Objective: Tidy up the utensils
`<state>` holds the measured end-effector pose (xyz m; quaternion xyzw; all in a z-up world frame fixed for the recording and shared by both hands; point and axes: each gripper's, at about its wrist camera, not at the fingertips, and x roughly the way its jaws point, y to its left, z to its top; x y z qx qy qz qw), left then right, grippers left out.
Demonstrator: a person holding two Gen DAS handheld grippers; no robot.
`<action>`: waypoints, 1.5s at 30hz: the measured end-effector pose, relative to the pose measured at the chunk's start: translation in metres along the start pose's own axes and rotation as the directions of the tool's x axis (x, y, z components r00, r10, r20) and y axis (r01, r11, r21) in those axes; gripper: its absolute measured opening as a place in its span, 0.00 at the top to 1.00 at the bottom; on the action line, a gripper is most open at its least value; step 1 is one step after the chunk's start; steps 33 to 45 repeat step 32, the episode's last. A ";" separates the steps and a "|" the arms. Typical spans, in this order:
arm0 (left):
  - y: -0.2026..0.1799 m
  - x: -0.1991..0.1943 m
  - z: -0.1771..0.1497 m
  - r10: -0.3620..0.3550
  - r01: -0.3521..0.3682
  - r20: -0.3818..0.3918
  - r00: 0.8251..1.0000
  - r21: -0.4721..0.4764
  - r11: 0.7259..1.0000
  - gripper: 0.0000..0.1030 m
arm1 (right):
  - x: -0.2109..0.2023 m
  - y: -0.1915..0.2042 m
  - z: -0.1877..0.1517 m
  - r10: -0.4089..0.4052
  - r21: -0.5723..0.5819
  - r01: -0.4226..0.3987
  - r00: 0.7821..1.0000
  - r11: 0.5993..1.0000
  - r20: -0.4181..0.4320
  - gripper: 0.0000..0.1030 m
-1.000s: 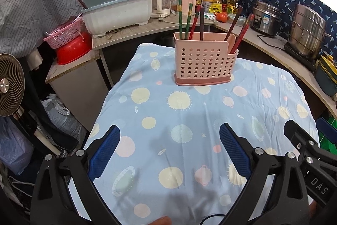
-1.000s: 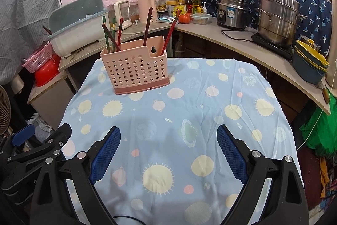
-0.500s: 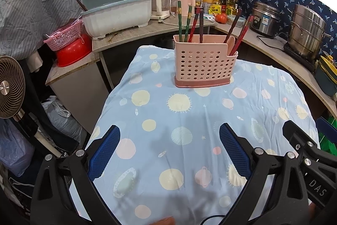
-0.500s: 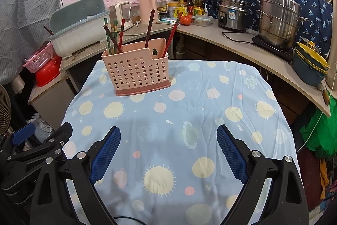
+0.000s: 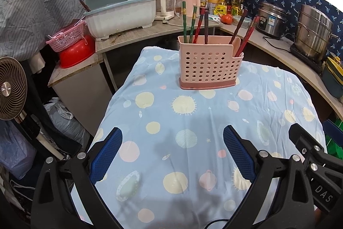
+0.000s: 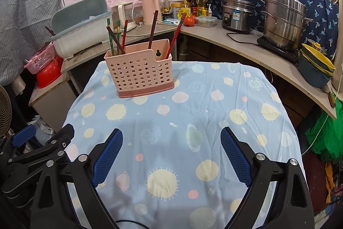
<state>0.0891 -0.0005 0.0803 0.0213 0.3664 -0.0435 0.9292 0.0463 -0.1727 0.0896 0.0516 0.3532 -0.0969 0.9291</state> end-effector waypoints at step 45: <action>-0.004 -0.001 0.004 0.001 -0.001 -0.002 1.000 0.018 1.000 0.13 | -0.004 0.003 0.002 0.000 -0.002 0.000 1.000 1.000 0.006 0.14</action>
